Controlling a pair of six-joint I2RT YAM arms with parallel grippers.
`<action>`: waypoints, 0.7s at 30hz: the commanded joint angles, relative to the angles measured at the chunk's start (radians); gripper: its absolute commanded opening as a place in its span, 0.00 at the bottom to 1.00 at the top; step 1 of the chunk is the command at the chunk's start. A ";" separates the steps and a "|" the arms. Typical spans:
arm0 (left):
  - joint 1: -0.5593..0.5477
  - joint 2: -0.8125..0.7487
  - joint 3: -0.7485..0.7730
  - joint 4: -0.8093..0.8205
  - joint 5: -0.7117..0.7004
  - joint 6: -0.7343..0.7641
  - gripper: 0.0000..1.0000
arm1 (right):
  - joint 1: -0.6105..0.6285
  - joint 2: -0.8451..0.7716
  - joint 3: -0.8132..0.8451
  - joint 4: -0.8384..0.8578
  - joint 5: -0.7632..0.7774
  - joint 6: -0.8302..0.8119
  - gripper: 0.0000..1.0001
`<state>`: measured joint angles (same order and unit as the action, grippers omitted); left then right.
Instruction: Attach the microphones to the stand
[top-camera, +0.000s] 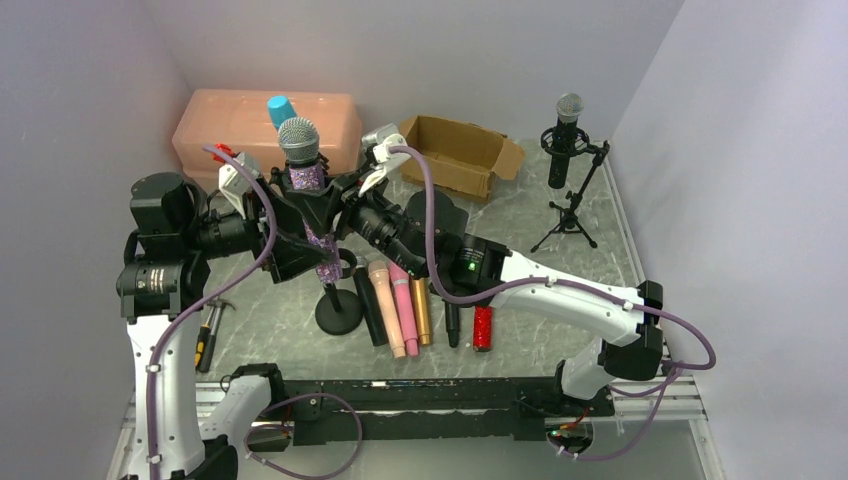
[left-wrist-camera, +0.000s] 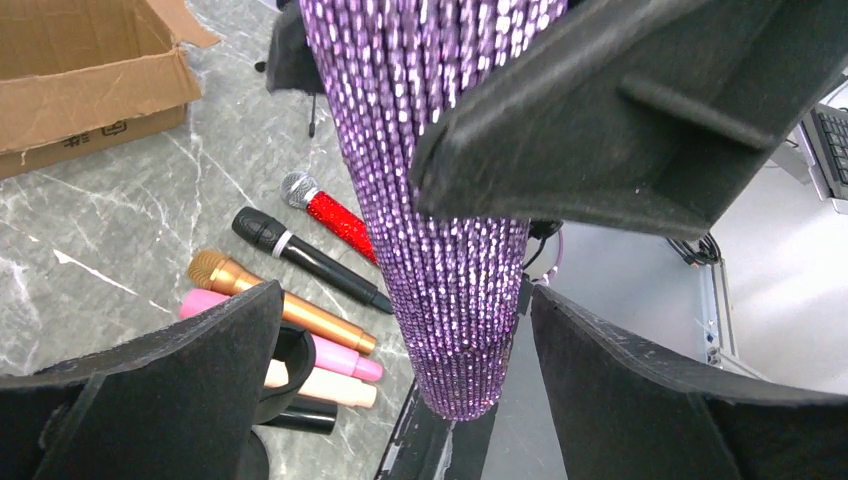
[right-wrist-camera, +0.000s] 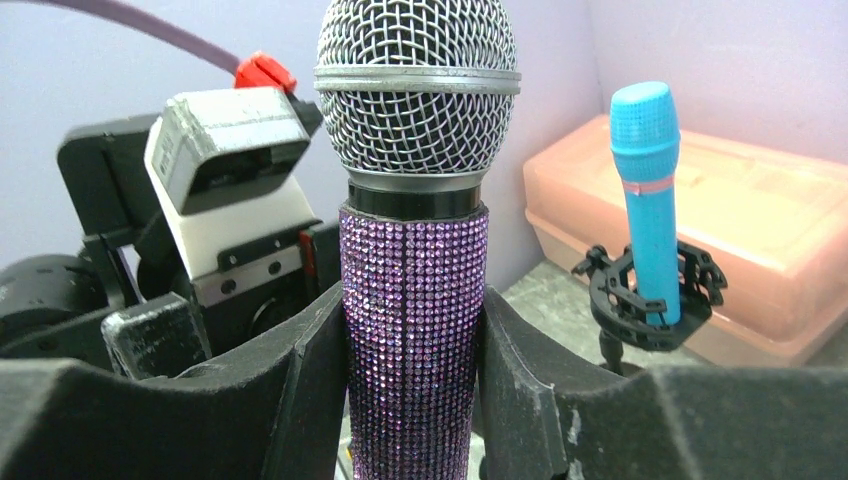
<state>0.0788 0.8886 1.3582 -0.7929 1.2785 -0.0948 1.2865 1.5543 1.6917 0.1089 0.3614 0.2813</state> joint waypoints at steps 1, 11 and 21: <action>-0.004 -0.033 -0.024 0.126 0.075 -0.073 0.99 | 0.007 -0.006 0.027 0.167 0.015 -0.036 0.07; -0.004 -0.039 -0.069 0.218 0.034 -0.146 0.63 | 0.007 0.012 0.033 0.197 -0.016 -0.010 0.09; -0.004 0.003 0.027 0.059 -0.038 0.007 0.00 | -0.108 -0.003 0.128 -0.167 -0.311 0.135 0.51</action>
<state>0.0731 0.8780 1.3209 -0.7040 1.2835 -0.1768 1.2316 1.5829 1.7470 0.1047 0.2634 0.3180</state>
